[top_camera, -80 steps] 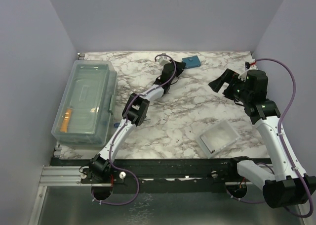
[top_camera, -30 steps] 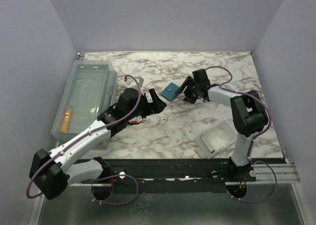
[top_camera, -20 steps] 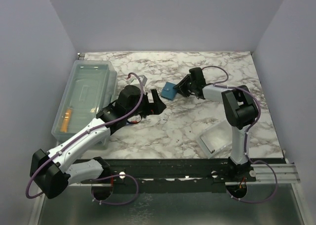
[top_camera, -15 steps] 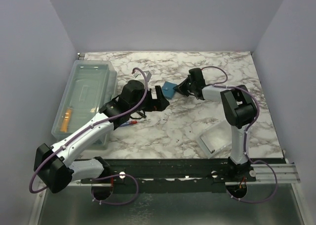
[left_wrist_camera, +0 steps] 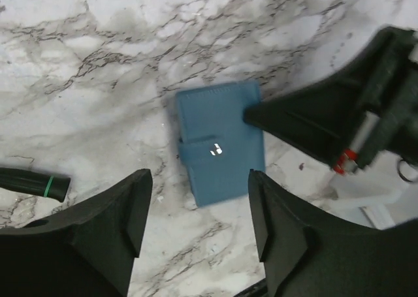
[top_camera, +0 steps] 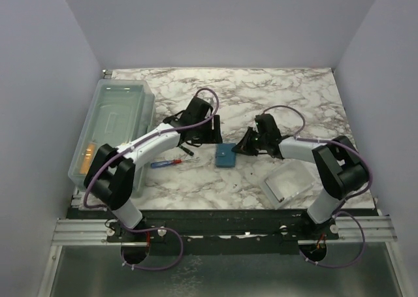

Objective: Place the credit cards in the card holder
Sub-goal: Move the card holder to the center of the board.

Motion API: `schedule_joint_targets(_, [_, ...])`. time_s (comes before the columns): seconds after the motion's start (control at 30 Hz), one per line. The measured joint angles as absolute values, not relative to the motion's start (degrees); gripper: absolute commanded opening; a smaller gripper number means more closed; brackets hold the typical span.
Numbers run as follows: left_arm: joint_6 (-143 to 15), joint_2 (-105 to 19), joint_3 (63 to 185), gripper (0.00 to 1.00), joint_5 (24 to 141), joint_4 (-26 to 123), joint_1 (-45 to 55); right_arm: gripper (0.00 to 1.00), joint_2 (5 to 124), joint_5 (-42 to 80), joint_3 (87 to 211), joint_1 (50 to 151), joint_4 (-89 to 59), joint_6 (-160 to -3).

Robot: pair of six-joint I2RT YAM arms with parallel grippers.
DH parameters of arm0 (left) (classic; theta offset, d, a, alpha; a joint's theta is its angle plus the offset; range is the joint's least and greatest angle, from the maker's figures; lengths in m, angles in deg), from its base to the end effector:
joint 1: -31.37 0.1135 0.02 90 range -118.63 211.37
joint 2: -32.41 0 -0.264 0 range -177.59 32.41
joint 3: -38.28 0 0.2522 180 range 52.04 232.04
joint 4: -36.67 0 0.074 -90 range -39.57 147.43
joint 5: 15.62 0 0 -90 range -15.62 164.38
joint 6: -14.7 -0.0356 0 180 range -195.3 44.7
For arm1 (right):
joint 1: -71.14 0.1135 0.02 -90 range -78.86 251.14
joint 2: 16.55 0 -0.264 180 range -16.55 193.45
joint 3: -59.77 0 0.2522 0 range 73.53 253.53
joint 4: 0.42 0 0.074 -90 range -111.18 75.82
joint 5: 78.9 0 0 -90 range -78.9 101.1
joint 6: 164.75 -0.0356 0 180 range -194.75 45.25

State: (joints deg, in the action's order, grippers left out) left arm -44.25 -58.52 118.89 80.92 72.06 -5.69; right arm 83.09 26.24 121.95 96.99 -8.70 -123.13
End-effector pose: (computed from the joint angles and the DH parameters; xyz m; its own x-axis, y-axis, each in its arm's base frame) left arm 0.2759 -0.2134 0.2540 -0.8309 -0.0146 -0.5562 0.2727 0.8607 -0.4300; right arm 0.3020 0.1566 0.1428 -0.8654 0.3826 -0.3237 0.0933 0.7576 0.6460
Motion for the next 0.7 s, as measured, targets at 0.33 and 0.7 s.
schedule_joint_targets(0.33, [-38.6,-69.5,122.5,0.46,78.0,75.7,-8.7,0.00,75.7,25.5,114.0,99.6,-9.2,-125.7])
schedule_joint_targets(0.7, [-31.7,-74.5,125.2,0.48,71.6,77.8,-15.9,0.00,74.3,22.4,114.0,100.7,-10.9,-126.8])
